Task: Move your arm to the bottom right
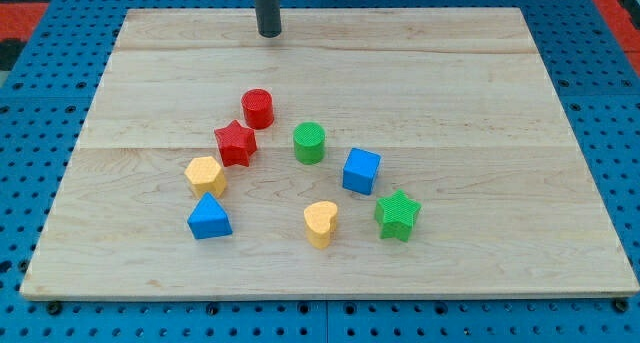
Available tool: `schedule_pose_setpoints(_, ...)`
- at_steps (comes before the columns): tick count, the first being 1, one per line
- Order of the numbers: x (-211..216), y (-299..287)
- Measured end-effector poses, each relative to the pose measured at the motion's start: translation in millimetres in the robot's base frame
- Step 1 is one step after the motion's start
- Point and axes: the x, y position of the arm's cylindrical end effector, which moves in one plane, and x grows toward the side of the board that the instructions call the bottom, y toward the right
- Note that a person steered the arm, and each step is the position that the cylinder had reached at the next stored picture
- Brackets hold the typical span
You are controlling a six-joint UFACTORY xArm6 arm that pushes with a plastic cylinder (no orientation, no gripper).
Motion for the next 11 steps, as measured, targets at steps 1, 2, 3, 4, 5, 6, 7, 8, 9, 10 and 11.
schedule_pose_setpoints(1, 0.5, 0.4)
schedule_pose_setpoints(2, 1.2, -1.0)
schedule_pose_setpoints(3, 1.9, 39.8)
schedule_pose_setpoints(4, 30.8, 78.5)
schedule_pose_setpoints(5, 87.3, 98.8)
schedule_pose_setpoints(6, 92.2, 100.0)
schedule_pose_setpoints(7, 98.7, 100.0)
schedule_pose_setpoints(8, 100.4, 94.4)
schedule_pose_setpoints(9, 97.8, 88.7)
schedule_pose_setpoints(10, 102.2, 88.2)
schedule_pose_setpoints(11, 110.4, 134.8)
